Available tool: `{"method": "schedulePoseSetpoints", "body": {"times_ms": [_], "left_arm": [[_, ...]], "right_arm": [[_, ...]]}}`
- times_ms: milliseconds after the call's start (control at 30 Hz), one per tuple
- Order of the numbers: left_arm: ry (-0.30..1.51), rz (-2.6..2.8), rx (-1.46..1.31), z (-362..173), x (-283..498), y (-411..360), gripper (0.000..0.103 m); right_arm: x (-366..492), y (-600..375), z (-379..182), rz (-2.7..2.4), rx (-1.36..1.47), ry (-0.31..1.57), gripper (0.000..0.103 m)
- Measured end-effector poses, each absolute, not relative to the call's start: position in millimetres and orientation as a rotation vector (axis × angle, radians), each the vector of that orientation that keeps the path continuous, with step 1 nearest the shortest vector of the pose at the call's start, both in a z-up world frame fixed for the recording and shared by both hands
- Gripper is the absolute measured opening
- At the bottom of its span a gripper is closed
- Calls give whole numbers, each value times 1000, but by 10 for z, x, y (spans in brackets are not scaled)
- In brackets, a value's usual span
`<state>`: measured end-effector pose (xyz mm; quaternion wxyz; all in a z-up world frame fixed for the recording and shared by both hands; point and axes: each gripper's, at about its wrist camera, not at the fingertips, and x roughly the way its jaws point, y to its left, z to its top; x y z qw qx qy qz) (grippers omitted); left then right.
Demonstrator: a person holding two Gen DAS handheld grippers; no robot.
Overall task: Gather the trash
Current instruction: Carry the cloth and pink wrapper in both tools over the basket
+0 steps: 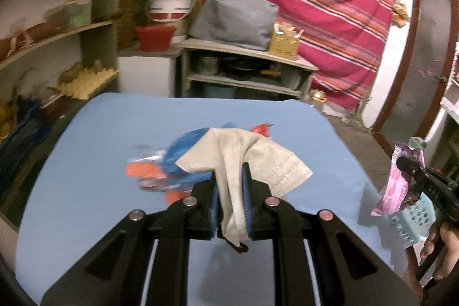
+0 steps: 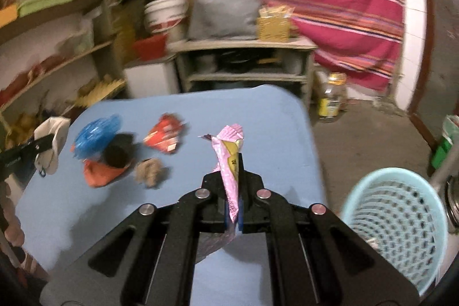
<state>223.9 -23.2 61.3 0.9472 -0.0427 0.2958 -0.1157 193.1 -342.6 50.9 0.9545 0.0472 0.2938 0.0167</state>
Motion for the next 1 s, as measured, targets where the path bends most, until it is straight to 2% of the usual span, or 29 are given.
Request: {"method": "schedulePoseSetpoints", "body": {"times_ms": [500,633,1000], "left_arm": [[549,-487,28,838,2261,-2061,15],[547,-555,45,825,2235,-2564,15],[539,-663,88,692,2066,-3335,15]], "right_arm": [[1224,-5149,584,-306,126,571,5],[1120,-5350,523,-337,105,585,5],[1153,-5647,363,-332,145,607,7]]}}
